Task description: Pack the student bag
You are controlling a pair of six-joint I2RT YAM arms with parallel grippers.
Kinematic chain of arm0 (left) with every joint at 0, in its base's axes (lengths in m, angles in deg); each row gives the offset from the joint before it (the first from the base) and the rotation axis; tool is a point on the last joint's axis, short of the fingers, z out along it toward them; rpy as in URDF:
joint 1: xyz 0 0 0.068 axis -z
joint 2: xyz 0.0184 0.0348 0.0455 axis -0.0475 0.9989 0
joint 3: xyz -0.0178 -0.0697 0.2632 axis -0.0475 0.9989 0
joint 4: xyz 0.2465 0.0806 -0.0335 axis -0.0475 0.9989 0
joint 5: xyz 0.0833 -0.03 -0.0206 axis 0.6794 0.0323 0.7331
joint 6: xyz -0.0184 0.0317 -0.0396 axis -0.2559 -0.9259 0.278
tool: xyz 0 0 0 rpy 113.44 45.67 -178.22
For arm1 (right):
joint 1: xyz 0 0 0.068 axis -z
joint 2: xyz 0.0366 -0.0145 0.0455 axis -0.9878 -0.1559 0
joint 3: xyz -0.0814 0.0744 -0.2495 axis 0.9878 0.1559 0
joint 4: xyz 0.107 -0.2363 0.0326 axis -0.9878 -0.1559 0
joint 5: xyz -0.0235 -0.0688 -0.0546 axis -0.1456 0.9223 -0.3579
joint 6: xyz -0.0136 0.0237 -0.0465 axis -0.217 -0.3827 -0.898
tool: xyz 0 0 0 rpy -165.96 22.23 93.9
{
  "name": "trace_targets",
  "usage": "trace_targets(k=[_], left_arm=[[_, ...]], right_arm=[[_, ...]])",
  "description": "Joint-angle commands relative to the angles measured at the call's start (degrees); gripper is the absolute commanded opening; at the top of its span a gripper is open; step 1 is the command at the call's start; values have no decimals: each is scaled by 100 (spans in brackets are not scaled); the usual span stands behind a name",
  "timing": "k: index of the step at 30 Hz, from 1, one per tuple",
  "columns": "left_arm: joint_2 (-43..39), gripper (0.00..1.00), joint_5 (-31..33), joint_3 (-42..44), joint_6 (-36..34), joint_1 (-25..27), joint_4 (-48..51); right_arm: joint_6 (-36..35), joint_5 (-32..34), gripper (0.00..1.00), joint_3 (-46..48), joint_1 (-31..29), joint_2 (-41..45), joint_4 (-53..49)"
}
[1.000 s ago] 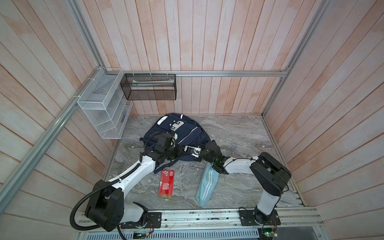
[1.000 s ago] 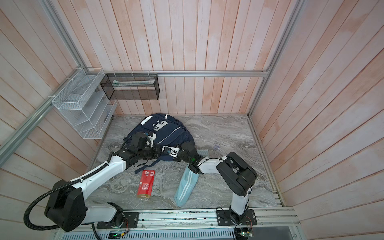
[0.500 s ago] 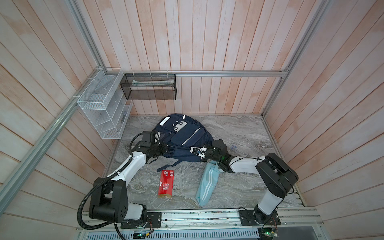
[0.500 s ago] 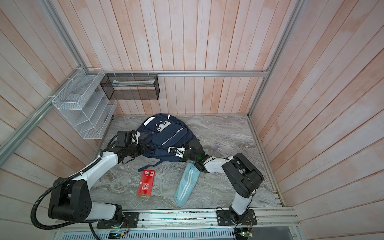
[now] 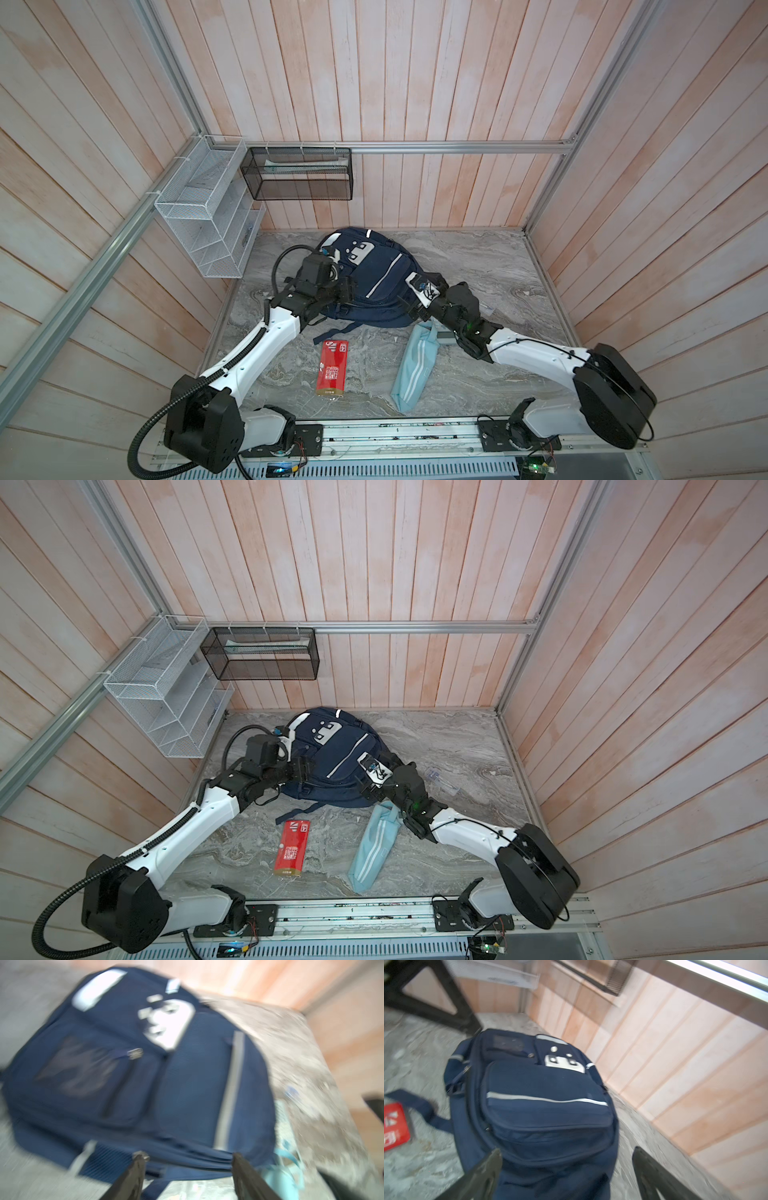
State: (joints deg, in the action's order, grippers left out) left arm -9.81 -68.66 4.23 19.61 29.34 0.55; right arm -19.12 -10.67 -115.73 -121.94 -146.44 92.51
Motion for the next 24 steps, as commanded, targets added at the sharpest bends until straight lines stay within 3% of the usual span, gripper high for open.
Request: trace_targets(k=[1,6,14,16,18,22,24], left_arm=[[547,72,944,-375,-796,786,113],[1909,75,1489,-1404,-1229,1466,392],[3819,79,2711,-2865,-1294,1449,939],[4139,64,2685,-3176,-1268,1402,1145],[4179,0,2626,-3303,-1226,1382,1221],[3576,0,2410,-3111,-933,1328,1068],[3263,0,2202,-3038,-789,1223,1144]], right_arm=[[1834,515,98,71,398,485,-1334],[2970,-390,98,328,907,1019,-2223],[3763,-1106,98,1054,579,1461,-2389],[3945,-949,97,1198,278,1433,-2309],[4214,-751,96,1207,-100,1284,-2333],[5238,-14,92,772,-804,766,-3249],[5678,-4,88,646,-996,500,-3624]])
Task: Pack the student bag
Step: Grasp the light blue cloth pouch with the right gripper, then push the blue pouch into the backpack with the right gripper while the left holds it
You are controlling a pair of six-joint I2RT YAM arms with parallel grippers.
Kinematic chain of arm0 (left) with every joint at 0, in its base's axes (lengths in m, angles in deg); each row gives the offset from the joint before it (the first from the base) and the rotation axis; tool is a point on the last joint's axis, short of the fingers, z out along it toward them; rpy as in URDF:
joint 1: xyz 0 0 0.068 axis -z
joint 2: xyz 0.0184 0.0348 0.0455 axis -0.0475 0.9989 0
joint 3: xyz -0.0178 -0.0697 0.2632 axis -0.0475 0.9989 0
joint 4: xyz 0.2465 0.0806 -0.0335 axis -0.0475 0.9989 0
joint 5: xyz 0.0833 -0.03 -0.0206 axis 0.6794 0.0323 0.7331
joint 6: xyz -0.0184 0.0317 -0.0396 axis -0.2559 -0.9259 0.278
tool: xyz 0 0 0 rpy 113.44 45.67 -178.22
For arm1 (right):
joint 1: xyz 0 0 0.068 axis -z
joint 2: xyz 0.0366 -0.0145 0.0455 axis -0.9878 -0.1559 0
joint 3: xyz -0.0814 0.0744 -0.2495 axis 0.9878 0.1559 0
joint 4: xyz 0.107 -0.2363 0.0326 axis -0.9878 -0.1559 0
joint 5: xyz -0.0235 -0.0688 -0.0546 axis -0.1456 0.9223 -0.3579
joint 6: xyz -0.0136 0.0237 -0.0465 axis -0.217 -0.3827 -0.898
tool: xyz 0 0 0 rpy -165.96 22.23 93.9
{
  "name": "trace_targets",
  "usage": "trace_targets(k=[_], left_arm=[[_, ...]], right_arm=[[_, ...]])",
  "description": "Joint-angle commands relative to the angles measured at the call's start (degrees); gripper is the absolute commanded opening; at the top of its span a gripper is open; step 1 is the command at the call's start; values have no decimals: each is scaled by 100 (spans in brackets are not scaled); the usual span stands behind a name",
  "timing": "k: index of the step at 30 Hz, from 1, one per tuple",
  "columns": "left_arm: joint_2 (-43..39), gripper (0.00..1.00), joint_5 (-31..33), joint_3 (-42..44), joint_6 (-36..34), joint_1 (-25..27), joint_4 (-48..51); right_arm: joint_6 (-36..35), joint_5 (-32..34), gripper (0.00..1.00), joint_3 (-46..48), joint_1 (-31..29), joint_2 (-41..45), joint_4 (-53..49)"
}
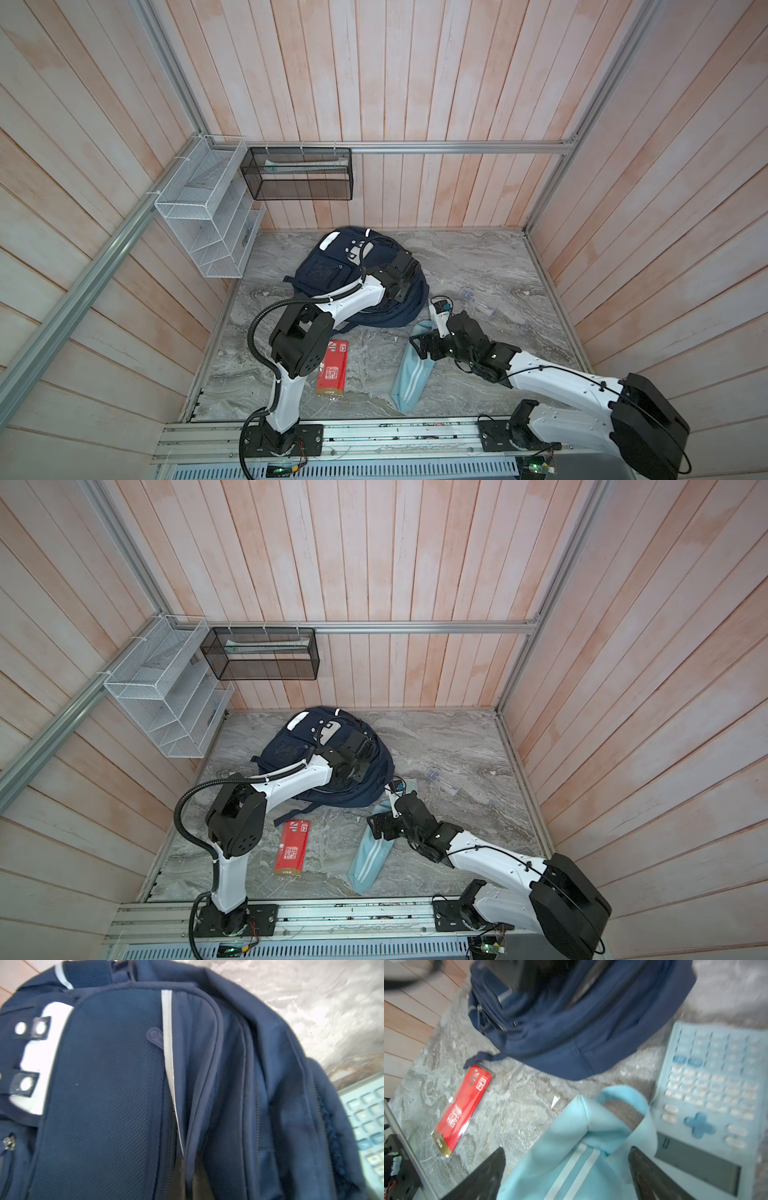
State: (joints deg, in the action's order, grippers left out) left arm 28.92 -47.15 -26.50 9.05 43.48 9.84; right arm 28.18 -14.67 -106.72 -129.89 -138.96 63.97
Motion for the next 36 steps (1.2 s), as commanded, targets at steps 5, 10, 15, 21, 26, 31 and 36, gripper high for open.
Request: trace_targets(k=[5,10,15,21,26,31,36], left_arm=[[-1528,0,-1107,483,534,-575,-43],[-2138,0,-1938,806,683,-1020,-193],[-2465,0,-2740,1219,817,-1467,-546],[-2403,0,-3280,1264,827,-1607,-782],[-2447,0,-3864,1128,836,-1609,-927],[-2614,0,-3847,1092,733,-1629,-925],[-2586,0,-4817,1053,939,-1875,-1411]], right_arm=[[1229,278,82,-211,-772,-794,-81],[973,134,25,-549,-748,-1336,151],[723,59,2,-554,-756,-435,387],[229,328,0,-588,-365,677,708],[213,-1586,0,-997,1104,-274,2055],[169,-2392,0,-2137,1394,-1887,3171],[941,-2638,0,-2996,1505,-3806,5094]])
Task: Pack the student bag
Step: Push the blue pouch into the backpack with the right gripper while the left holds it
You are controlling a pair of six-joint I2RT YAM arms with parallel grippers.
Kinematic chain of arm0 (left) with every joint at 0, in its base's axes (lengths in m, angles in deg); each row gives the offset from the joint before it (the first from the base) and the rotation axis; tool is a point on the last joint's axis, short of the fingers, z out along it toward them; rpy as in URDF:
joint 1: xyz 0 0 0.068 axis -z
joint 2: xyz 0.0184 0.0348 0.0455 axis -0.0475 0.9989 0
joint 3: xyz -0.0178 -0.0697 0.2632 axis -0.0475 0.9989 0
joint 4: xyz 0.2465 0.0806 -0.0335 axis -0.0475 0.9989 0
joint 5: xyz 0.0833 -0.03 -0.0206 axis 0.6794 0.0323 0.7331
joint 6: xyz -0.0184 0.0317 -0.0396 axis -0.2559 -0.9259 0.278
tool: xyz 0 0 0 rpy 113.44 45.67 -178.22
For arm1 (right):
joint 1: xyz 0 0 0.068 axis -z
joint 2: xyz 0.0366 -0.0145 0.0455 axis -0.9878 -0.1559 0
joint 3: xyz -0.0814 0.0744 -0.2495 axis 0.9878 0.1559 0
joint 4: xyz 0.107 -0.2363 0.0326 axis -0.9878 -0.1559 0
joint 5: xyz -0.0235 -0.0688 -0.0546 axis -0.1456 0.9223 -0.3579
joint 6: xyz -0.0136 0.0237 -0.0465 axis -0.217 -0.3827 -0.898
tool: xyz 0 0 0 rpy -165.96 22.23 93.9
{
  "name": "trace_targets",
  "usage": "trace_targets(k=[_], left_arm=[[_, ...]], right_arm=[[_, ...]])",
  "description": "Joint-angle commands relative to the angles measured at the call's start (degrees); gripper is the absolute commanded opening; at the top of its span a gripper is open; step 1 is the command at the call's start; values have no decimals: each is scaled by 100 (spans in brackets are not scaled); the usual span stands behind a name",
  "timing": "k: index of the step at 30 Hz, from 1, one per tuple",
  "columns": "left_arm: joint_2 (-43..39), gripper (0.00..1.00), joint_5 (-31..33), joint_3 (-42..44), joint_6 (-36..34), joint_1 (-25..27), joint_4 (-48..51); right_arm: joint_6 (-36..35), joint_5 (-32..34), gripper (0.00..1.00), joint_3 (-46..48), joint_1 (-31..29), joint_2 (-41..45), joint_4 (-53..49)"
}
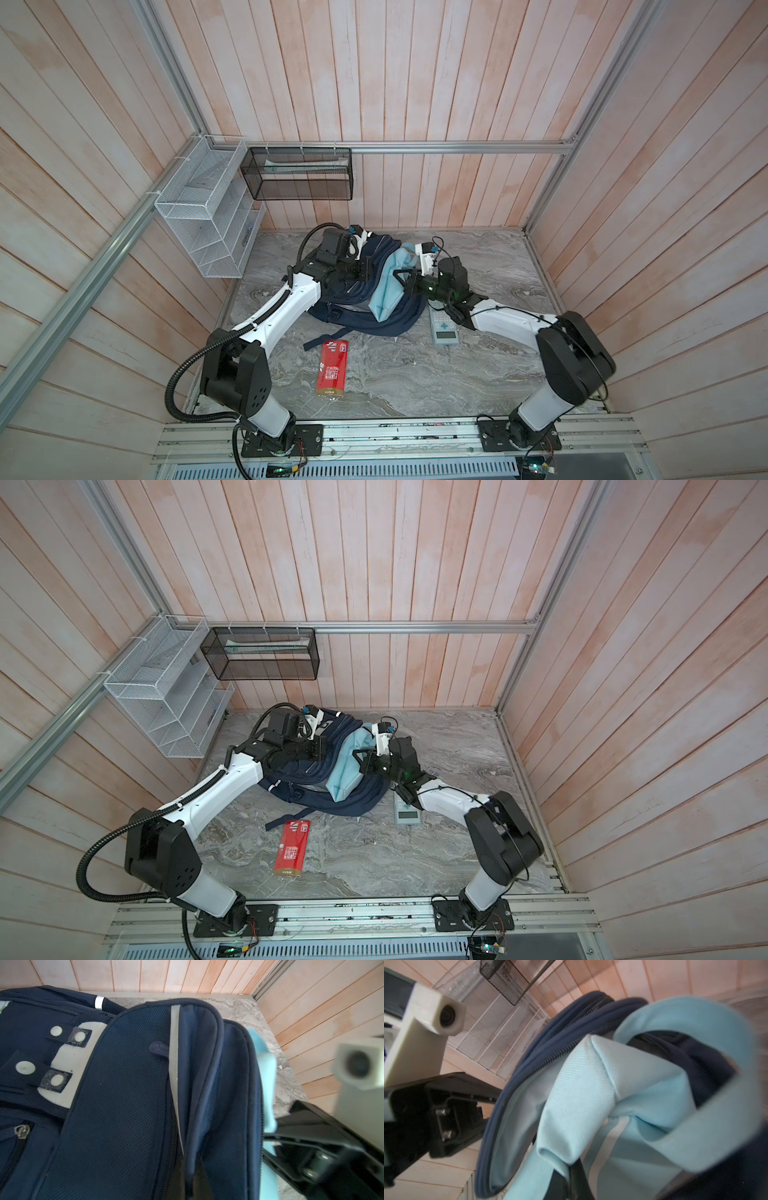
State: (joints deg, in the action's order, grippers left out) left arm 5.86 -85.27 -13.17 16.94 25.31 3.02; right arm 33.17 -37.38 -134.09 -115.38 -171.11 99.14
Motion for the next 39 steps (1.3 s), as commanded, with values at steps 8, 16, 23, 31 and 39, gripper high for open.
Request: trace_targets(k=[8,16,23,31,39], left_arm=[[-243,0,-1110,-717,163,-103,-756],[-531,0,-451,-12,545,-206,-1271],[-377,0,-491,627,825,-377,-1679],[-114,4,-401,809,1021,-414,-1803],[-489,39,-257,1319,1294,-427,-1825]], right_arm=[[833,697,0,-2237,-521,-2708,1720],[1247,494,27,-3540,-652,-3784,1092],[315,473,59,-1854,-608,-2049,-180],[-449,596,62,205,-387,-184,-1467],[-1745,1847,78,1513,-472,1582,-2437]])
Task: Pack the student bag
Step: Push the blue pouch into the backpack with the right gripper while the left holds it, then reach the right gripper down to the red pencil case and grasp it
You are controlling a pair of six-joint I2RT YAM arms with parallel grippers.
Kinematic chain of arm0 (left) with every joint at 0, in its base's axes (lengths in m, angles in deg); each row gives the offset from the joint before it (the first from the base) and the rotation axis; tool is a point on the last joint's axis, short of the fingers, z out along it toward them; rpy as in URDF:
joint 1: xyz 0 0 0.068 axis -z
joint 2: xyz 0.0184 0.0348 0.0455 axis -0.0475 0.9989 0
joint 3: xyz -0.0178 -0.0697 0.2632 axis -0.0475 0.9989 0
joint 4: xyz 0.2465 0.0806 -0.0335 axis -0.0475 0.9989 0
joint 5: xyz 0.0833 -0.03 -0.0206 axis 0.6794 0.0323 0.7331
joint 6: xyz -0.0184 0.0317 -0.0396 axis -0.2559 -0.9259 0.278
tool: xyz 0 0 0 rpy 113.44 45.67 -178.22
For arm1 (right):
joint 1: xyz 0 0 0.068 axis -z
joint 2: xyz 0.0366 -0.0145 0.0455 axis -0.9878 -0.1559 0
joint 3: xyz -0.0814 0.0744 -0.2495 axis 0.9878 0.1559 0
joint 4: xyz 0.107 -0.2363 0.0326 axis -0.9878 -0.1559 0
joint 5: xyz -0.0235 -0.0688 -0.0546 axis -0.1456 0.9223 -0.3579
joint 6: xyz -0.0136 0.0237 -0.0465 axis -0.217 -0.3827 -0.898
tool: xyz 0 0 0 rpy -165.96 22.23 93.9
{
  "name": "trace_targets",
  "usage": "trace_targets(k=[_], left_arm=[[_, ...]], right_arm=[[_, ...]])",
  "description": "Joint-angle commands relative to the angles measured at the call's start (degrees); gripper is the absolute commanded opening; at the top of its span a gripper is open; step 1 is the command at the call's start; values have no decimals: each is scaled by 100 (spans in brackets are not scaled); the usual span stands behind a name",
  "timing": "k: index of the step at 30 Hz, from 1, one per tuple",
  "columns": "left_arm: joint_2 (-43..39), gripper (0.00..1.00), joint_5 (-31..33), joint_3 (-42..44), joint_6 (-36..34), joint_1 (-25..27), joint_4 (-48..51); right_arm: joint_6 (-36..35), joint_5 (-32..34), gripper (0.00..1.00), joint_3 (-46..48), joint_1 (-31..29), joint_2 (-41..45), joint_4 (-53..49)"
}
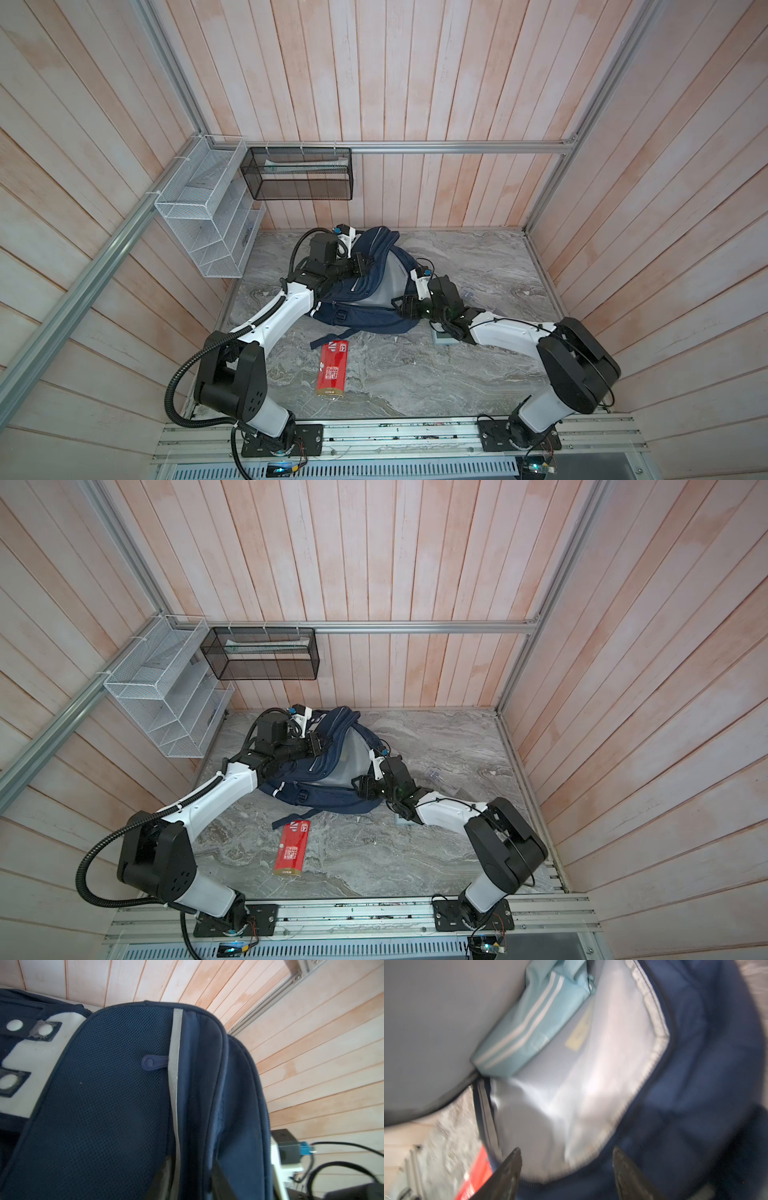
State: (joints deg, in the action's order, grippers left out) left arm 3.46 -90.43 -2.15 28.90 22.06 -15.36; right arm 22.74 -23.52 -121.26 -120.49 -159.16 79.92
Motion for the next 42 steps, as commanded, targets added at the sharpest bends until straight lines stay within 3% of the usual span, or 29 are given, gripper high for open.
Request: trace_targets(k=[1,5,6,9,11,16,21,25,27,31,42], left_arm=[[-329,45,269,293,142,-99,39],[-844,89,697,565,257,-110,616],[-1012,95,887,633,300,-112,905],[-1677,100,1274,1098,546,-122,1423],[-2129,100,1384,1448,704,-156,1789],[-3037,86,1571,2243,1072,-248,2743],[-3469,75,1480,3204,1562,-259,2664],[-3449,64,1936,3508,1838,-246,2858],[-3408,64,2177,3716,1967,-230,2857],[-3381,61,2247,4400,2224,-231,2395],[-3160,31,1449,5193,2642,-56,1136]], right_arm=[[-764,365,79,263,51,499,-629],[-783,156,84,239,-81,761,-1256],[-716,252,85,299,-245,818,-1274],[-696,973,87,518,-1018,927,-1042],[-425,1603,98,708,-1406,860,-700],[-101,768,97,451,-1540,247,-540],[837,22,88,56,-1642,-398,-360],[1498,-136,84,-130,-1762,-702,-158],[1567,-23,83,-356,-1885,-910,-306],[1561,-521,78,-794,-1942,-1381,-293],[2000,-1093,64,-1405,-2036,-2158,-374]])
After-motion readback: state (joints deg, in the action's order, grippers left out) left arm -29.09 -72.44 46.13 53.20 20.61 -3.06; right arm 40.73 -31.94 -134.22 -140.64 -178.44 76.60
